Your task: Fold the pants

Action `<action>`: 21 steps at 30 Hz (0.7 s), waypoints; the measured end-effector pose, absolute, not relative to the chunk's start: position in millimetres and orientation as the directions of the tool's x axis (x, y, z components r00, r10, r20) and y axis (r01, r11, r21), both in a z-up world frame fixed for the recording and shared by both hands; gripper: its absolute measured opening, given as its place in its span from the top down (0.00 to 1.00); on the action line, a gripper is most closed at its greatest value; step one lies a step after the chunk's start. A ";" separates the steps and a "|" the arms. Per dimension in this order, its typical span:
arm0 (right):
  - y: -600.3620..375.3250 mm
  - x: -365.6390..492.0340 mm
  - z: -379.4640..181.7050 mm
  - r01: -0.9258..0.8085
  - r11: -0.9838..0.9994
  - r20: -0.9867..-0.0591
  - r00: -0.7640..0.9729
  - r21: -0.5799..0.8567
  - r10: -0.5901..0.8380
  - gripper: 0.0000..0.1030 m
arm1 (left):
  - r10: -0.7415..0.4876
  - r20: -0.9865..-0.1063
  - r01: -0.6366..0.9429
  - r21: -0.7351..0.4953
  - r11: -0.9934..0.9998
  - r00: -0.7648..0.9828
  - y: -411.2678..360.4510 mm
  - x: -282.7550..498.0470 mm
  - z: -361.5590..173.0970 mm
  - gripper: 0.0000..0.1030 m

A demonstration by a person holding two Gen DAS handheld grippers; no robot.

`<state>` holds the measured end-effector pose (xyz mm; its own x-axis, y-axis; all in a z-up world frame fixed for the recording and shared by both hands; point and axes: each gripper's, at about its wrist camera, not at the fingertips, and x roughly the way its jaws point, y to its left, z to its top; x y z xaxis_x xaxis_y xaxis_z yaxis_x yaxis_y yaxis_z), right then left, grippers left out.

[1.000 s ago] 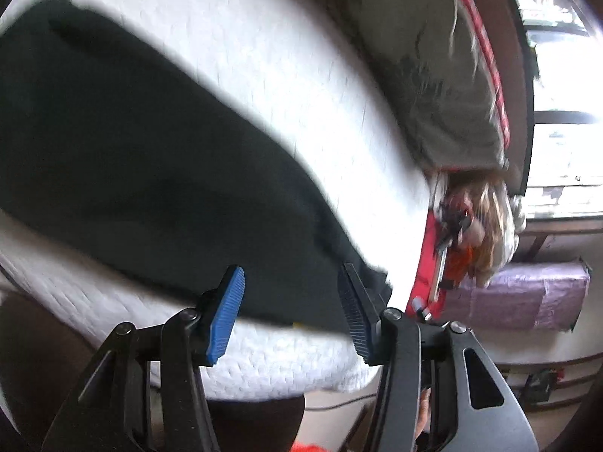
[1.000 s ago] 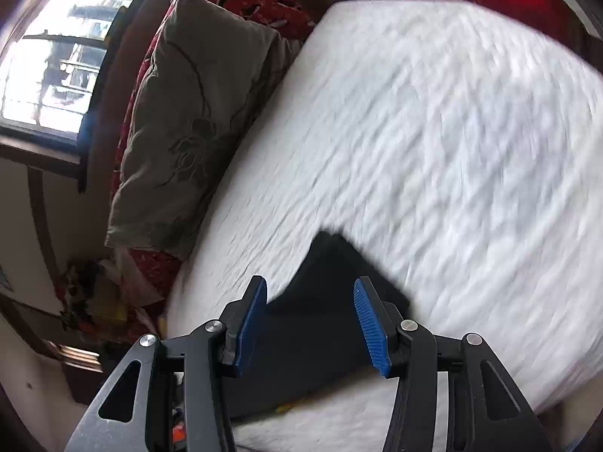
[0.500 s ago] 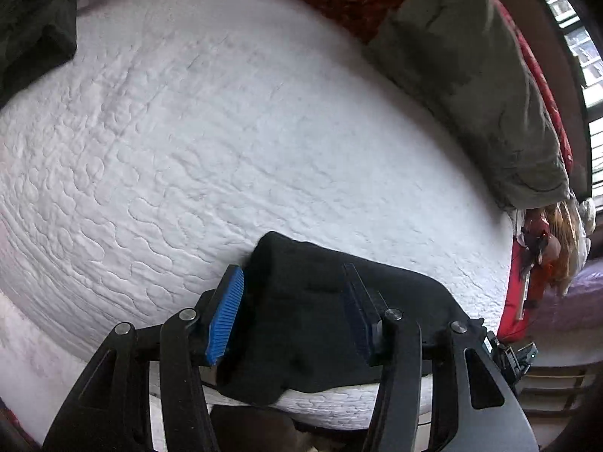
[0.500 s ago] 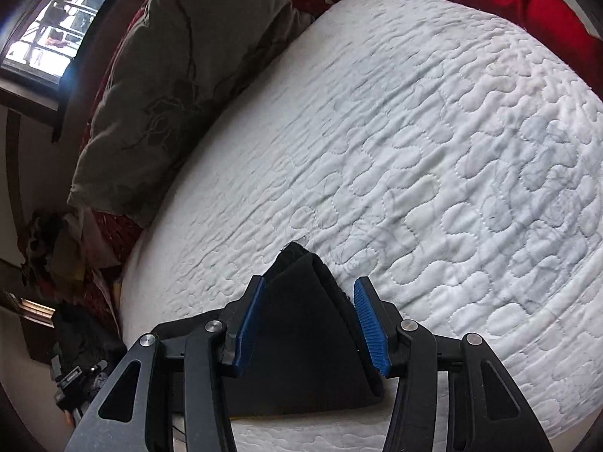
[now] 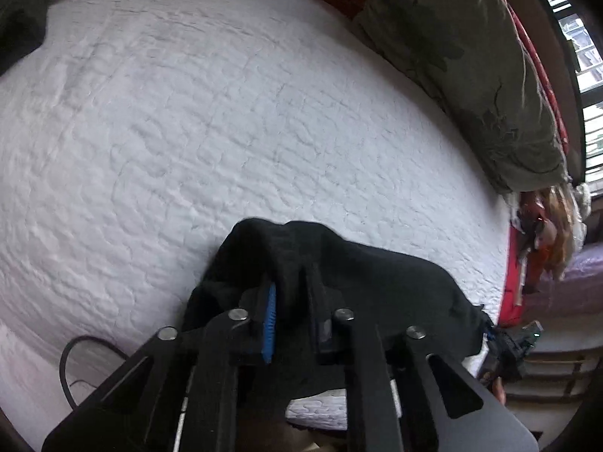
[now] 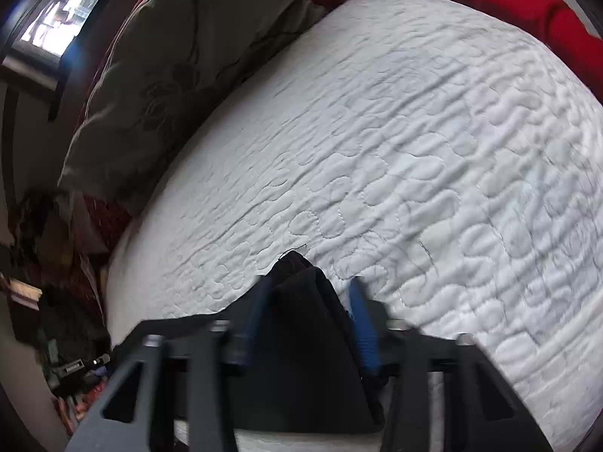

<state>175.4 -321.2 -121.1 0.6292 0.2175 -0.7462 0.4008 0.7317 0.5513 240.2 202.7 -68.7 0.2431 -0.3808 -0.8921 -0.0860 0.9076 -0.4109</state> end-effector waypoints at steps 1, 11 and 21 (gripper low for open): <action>-317.8 180.0 -120.1 0.401 0.762 -0.768 0.611 0.508 0.190 0.86 | -0.391 -0.885 -0.096 -0.425 0.900 0.255 205.0 234.8 -66.9 0.92; -302.5 205.1 -86.2 0.343 0.774 -0.709 0.680 0.532 0.186 0.92 | -0.340 -0.876 -0.173 -0.414 0.894 0.341 236.7 211.0 -71.9 0.93; -317.8 196.2 -112.3 0.433 0.712 -0.741 0.646 0.553 0.183 0.83 | -0.387 -0.848 -0.202 -0.477 0.855 0.363 249.0 211.3 -58.0 0.91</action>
